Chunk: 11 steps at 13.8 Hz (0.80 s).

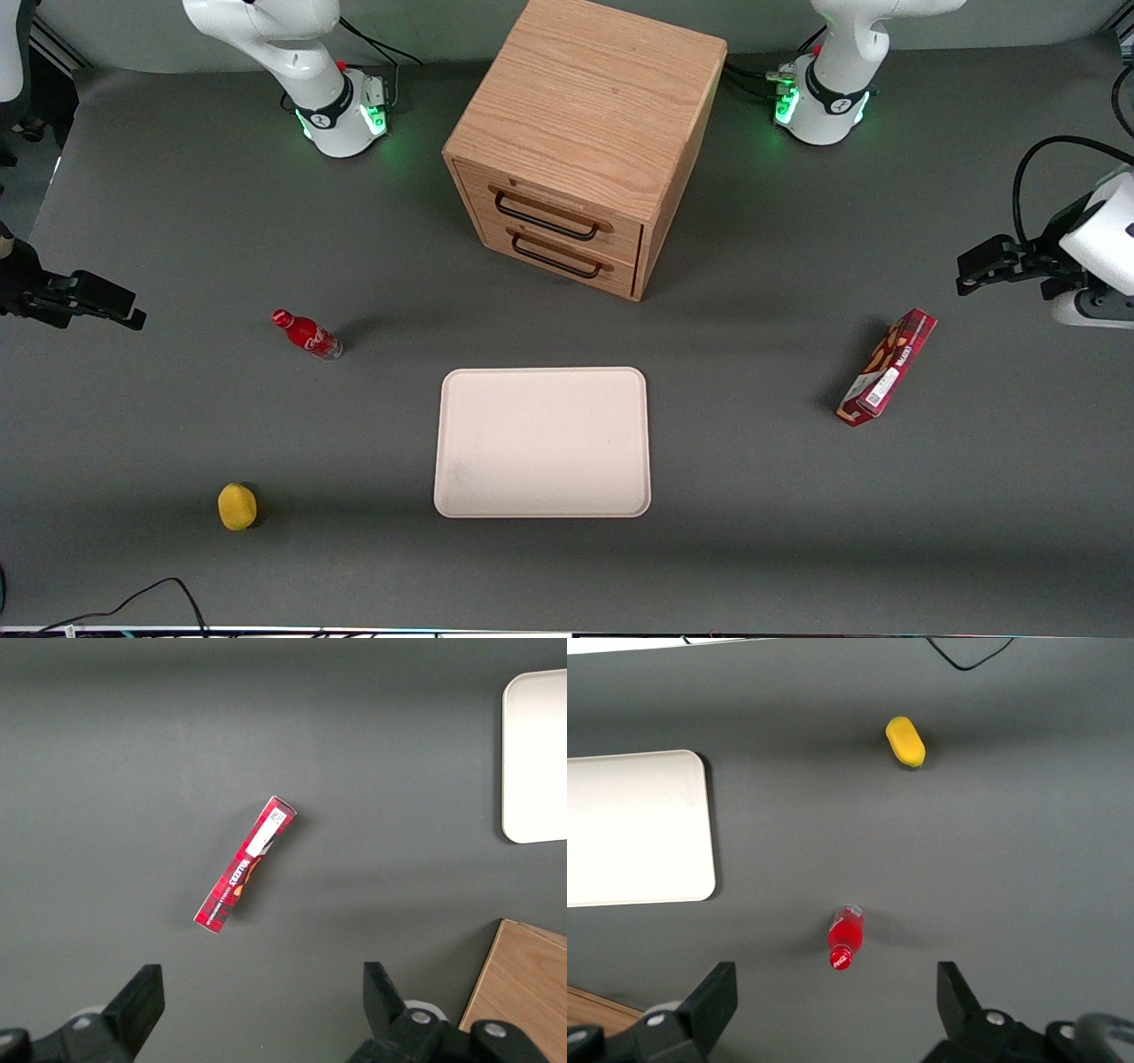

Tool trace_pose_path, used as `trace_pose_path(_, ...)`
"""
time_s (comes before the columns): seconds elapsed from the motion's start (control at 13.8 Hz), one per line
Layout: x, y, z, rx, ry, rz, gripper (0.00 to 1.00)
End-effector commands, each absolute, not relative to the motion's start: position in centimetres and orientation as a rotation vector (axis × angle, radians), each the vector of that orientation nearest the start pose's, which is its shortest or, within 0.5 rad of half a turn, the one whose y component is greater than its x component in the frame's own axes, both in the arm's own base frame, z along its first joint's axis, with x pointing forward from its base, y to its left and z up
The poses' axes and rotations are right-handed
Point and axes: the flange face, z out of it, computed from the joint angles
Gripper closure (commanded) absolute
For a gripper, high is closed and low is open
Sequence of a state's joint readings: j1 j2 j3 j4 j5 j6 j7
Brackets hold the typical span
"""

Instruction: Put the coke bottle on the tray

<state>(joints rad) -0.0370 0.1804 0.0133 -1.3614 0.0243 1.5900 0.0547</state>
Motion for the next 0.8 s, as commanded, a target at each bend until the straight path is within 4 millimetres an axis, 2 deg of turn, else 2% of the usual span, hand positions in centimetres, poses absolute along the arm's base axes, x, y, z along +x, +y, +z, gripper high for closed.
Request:
trace_pose_path(0.0,61.28,-1.34,62.44,-3.095,0.132,-0.073,0.0)
trace_pose_path(0.72,61.28,-1.43,62.51,-3.104,0.133,-0.076,0.0)
